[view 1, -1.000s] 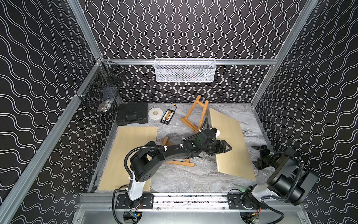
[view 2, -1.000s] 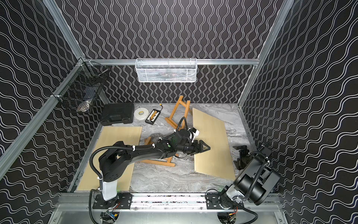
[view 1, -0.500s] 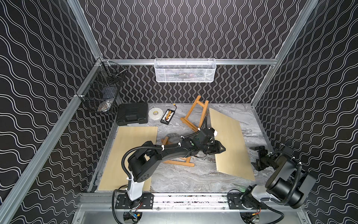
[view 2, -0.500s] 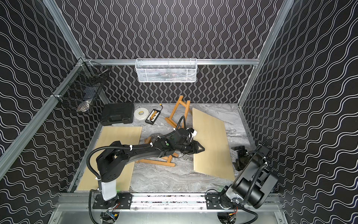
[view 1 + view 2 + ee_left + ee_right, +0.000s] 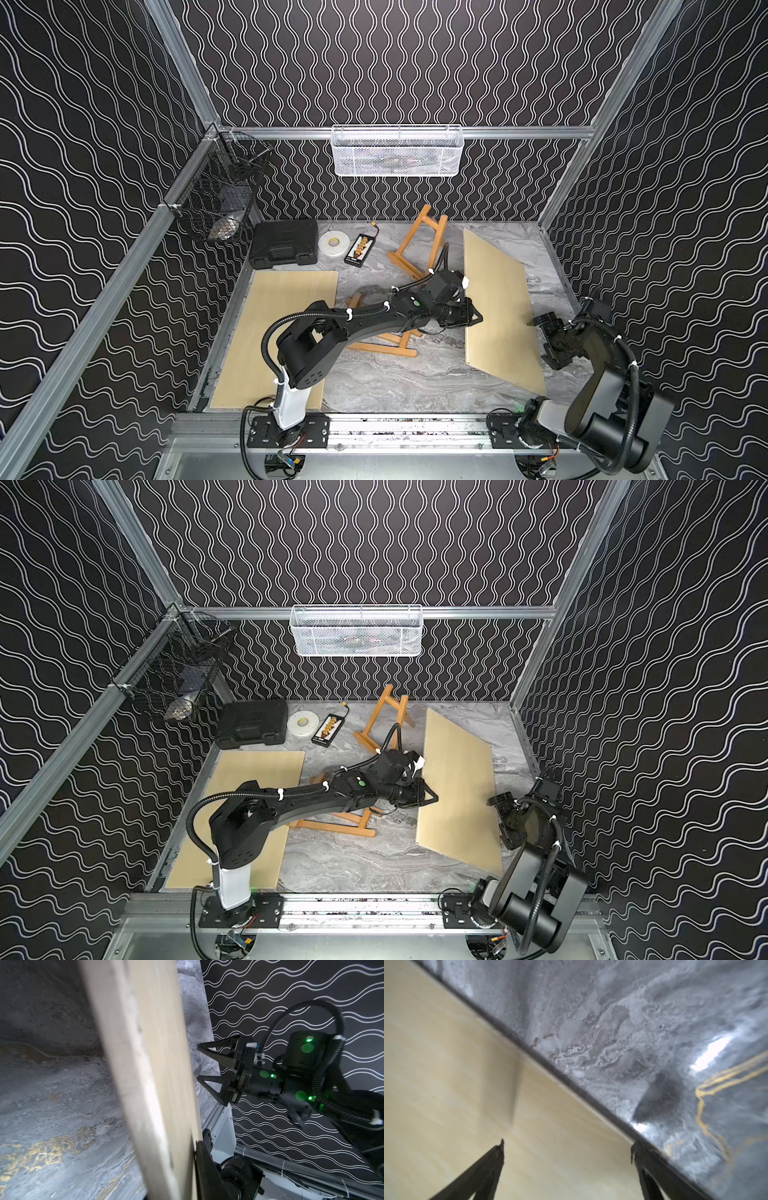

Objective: Assemble the easel
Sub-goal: Pick up the drawing board from the center of the board.

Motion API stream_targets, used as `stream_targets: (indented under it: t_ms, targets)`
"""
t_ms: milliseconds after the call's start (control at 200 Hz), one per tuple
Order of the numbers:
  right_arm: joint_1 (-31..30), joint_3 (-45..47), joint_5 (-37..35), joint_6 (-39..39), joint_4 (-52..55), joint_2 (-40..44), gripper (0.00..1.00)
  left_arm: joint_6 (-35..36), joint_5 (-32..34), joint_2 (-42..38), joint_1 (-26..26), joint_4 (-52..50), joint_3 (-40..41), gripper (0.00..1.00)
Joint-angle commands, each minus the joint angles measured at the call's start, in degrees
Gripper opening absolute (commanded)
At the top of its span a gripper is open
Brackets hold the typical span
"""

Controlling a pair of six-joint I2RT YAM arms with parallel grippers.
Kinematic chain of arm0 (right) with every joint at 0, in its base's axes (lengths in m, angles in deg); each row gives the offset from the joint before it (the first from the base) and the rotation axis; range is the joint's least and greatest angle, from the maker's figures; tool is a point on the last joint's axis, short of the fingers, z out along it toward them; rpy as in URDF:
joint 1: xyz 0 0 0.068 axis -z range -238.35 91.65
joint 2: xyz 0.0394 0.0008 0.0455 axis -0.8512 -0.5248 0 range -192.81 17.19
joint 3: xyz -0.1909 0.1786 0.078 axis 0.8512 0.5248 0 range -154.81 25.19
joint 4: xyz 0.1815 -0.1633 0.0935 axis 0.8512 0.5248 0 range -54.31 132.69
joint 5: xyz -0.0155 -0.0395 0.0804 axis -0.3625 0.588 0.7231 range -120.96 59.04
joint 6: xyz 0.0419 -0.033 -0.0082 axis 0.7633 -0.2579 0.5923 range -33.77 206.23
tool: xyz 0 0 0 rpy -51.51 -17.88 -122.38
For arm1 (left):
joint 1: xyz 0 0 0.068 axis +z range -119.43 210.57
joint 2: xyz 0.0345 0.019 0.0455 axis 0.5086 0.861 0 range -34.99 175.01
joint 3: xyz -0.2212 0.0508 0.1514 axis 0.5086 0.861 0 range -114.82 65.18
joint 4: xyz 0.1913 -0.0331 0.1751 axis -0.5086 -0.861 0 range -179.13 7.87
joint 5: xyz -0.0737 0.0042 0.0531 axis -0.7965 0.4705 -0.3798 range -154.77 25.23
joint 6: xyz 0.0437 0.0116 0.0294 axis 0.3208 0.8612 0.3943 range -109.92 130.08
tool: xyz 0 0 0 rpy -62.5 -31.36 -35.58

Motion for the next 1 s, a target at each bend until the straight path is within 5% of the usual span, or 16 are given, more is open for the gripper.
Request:
stream_targets:
  t_ms: [0, 235, 706, 996]
  targets:
    - [-1.82, -1.31, -5.47, -0.4, 3.72, 2.61, 1.0, 6.09, 1.31, 0.39, -0.09, 1.3, -2.02, 0.1]
    - [-6.67, -3.16, -7.3, 0.8, 4.07, 5.69, 1.0, 10.11, 3.24, 1.04, -0.09, -4.57, -6.42, 0.0]
    - [-24.64, -13.9, -17.44, 2.8, 11.01, 13.38, 1.0, 17.81, 7.22, 1.79, 0.44, -19.14, -17.91, 0.0]
    - [-35.29, -19.66, -22.26, 1.86, 16.17, 16.8, 1.0, 29.67, 11.21, 2.43, 1.45, -29.0, -26.88, 0.0]
